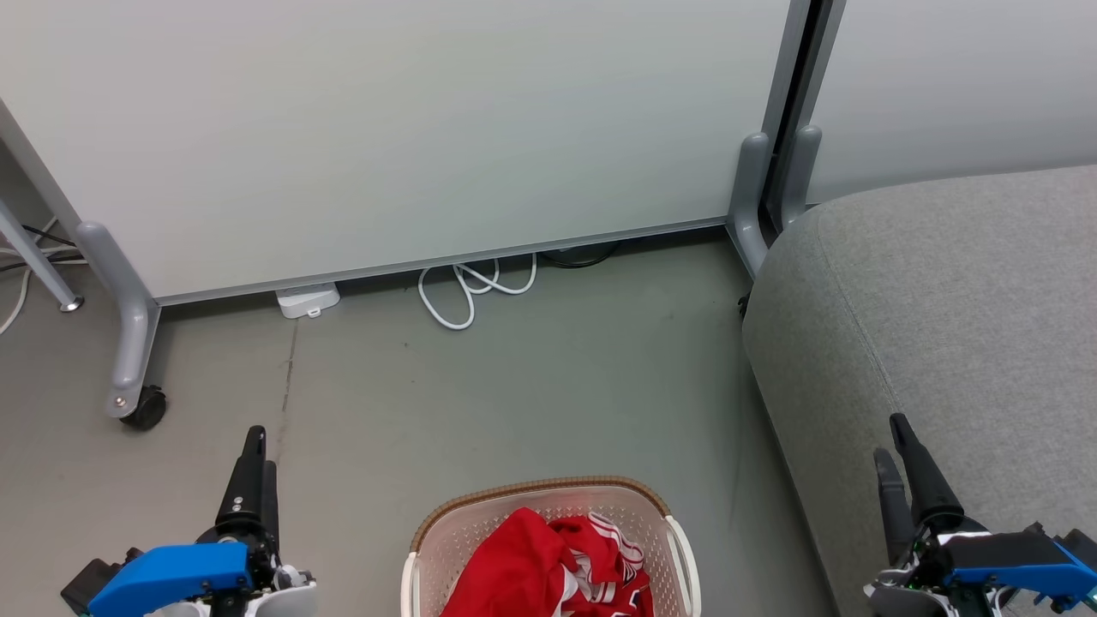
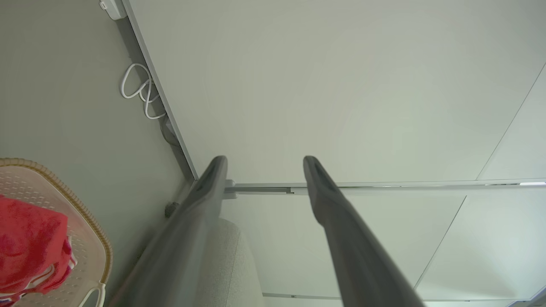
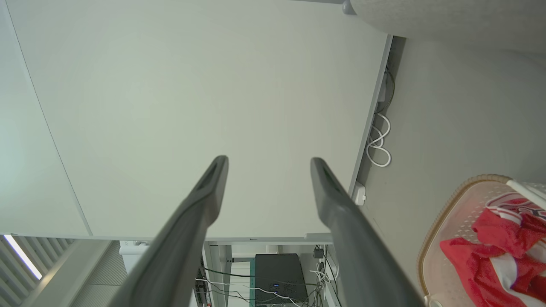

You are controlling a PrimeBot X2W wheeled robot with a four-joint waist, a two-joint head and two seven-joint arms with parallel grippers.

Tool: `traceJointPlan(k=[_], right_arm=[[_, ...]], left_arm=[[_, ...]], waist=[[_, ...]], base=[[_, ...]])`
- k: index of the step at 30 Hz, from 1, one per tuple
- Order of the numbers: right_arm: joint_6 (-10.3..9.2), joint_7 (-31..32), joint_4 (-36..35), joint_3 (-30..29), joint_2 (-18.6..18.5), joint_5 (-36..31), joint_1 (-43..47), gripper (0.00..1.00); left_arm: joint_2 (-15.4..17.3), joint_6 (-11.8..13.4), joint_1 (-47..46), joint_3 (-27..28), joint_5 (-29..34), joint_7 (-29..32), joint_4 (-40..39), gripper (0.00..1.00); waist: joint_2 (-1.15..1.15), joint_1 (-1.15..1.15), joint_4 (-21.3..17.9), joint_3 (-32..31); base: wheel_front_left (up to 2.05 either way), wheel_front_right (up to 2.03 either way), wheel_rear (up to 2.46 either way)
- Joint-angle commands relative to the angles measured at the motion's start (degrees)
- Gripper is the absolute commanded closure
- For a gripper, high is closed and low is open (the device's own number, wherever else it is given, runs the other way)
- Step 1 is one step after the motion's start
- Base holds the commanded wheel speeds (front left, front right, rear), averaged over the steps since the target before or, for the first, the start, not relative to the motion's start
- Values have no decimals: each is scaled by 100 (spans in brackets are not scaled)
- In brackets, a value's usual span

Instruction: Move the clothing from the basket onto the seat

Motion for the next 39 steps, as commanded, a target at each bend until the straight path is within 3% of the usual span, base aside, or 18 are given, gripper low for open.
traceJointPlan(k=[1, 28, 39], right_arm=[[5, -73, -89, 39, -40, -187, -175, 0], [8, -693, -86, -8, -53, -3631, -298, 0], [10, -901, -85, 44, -60, -4646, -308, 0]], left_arm=[[42, 34, -189, -59, 212, -69, -93, 0], [62, 385, -281, -715, 3531, -688, -177, 0], [96, 509, -307, -954, 4674, -894, -130, 0]], waist=[[0, 0, 2, 0], [0, 0, 38, 23], [0, 0, 54, 14]], base=[[0, 0, 0], [0, 0, 0], [0, 0, 0]])
